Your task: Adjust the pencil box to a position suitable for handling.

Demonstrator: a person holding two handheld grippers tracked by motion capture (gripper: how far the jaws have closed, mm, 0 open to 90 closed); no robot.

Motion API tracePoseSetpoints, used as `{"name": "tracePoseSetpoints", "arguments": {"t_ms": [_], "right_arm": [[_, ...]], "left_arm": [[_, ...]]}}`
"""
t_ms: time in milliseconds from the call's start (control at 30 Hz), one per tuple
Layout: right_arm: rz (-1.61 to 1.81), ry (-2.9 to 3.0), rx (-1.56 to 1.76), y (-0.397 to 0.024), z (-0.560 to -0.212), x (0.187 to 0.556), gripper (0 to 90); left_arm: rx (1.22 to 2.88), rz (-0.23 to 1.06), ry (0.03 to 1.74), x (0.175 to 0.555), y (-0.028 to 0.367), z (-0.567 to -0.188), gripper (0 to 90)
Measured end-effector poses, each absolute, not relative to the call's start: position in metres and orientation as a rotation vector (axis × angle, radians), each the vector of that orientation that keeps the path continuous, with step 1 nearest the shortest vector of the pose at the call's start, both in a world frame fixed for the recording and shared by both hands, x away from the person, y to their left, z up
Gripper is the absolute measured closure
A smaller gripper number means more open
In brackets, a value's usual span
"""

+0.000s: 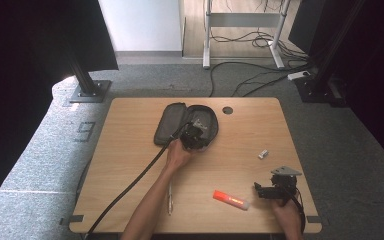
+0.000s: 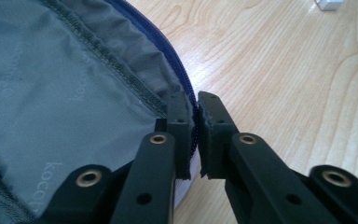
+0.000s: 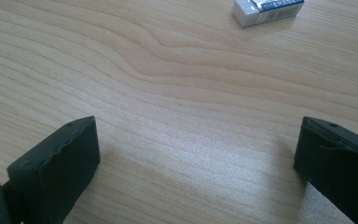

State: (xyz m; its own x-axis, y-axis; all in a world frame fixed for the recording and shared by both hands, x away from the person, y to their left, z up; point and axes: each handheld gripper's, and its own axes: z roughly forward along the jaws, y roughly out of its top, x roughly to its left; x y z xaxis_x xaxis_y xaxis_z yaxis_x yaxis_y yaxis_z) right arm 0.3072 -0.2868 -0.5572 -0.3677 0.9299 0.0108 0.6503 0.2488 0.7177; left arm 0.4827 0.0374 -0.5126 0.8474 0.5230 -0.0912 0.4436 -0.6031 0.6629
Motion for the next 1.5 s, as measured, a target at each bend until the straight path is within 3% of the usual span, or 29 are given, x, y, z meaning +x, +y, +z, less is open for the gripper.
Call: {"name": "tracePoseSetpoints", "arguments": {"t_ms": [1500], "right_arm": [[0.901,2.109,1.440,-0.287,-0.557,0.307,0.0]], "left_arm": [[2.333,-0.003,0.506,0.398,0.025,-0.515,85.0]]}}
